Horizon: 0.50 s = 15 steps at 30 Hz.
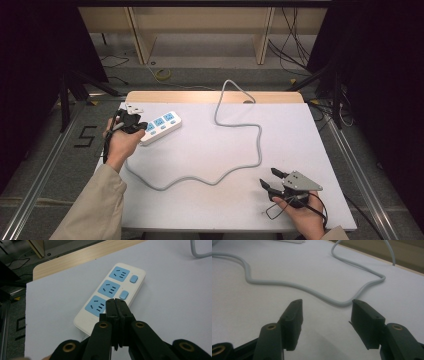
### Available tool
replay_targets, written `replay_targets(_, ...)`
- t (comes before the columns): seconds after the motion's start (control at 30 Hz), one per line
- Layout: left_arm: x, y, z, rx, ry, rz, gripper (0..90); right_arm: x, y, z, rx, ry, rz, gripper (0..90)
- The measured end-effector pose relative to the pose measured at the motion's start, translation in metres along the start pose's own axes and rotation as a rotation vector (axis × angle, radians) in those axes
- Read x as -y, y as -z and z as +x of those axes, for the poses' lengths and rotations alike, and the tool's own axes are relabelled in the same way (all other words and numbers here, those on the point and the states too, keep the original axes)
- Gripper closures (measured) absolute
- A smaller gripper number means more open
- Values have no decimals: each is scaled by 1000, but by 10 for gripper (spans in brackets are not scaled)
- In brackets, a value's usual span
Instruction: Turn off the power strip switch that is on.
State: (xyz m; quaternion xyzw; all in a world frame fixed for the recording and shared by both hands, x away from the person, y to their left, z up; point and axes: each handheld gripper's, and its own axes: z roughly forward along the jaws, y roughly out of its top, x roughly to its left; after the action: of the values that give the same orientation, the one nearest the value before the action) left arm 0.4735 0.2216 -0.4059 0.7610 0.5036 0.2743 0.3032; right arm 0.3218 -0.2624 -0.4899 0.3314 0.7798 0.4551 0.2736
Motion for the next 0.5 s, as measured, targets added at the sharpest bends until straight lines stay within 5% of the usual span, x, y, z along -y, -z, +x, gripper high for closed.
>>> replay_targets(0.5,-9,-15,-1,6,-12,47,893,1,0,0,4,3,8,439)
